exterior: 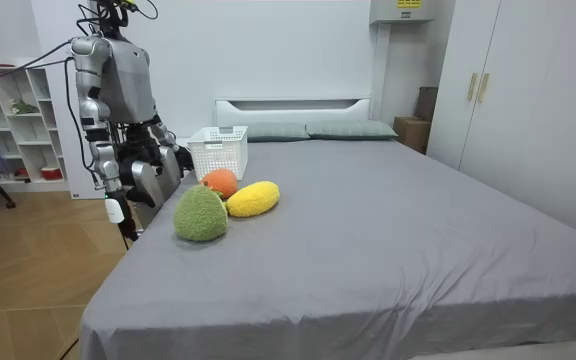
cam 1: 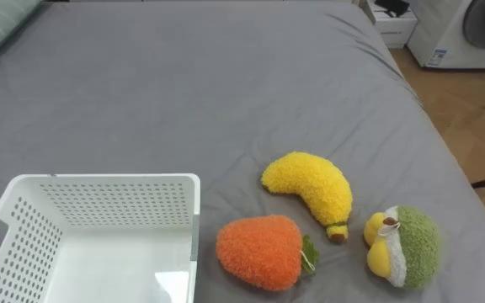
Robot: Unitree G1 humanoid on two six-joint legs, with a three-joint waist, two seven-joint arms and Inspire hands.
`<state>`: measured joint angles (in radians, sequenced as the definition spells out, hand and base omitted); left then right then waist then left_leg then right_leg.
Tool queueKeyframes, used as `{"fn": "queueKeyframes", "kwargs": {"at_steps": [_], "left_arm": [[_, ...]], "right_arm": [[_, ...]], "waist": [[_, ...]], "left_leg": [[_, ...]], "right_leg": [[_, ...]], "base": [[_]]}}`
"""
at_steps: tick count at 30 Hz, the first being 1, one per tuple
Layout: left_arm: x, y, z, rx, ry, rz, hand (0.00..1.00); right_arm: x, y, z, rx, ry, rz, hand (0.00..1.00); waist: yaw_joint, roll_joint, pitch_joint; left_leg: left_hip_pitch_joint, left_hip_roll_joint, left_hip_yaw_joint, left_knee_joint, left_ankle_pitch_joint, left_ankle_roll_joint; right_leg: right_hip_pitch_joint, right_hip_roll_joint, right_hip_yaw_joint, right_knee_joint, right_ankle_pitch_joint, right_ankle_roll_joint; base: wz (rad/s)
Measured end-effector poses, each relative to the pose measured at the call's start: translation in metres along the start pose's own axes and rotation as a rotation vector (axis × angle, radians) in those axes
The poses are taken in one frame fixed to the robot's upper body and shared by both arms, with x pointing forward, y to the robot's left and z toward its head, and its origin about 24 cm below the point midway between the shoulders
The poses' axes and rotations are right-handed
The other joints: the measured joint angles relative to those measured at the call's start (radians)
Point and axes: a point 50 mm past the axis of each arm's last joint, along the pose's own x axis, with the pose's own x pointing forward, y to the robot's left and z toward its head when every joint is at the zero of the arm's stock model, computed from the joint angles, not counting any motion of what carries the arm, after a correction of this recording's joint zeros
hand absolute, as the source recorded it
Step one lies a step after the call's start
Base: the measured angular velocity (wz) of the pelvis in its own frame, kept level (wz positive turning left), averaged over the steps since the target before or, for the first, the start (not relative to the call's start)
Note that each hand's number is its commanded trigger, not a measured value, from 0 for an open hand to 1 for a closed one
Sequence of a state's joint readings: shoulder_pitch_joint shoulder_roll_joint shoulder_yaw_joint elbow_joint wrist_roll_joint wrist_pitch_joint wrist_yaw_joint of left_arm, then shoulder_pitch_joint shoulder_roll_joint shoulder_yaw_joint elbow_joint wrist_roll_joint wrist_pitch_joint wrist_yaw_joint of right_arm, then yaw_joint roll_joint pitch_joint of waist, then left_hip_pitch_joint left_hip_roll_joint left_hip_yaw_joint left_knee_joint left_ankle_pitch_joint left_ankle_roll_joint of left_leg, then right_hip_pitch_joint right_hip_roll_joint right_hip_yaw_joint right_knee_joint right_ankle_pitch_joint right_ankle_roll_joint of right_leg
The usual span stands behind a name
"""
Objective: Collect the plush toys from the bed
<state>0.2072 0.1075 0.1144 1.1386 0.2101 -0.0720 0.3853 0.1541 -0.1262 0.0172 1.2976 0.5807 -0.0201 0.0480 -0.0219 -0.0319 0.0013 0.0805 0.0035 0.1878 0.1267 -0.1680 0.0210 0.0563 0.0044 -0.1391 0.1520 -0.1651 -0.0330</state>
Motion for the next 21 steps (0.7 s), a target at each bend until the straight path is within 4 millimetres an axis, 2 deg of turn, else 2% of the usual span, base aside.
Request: {"fn": "queueKeyframes", "kwargs": {"at_steps": [12, 21], "left_arm": [[-0.0001, -0.0003, -0.0001, 0.0, 0.002, 0.002, 0.0], [-0.0002, -0.0009, -0.0005, -0.001, 0.016, -0.007, 0.0]], "right_arm": [[0.0, -0.0005, 0.0004, 0.008, -0.001, -0.003, 0.0], [-0.0011, -0.0064, -0.0081, 0.075, 0.034, -0.044, 0.0]], "waist": [[0.001, 0.001, 0.0006], [-0.004, 0.005, 0.0]], "left_leg": [[0.0, 0.001, 0.0, -0.001, 0.0, 0.0], [0.002, 0.001, 0.0, -0.001, 0.0, 0.0]], "right_leg": [[-0.001, 0.0, 0.002, 0.0, 0.0, 0.0], [0.0, 0.0, 0.002, 0.0, 0.0, 0.0]], "base": [[0.0], [0.0]]}}
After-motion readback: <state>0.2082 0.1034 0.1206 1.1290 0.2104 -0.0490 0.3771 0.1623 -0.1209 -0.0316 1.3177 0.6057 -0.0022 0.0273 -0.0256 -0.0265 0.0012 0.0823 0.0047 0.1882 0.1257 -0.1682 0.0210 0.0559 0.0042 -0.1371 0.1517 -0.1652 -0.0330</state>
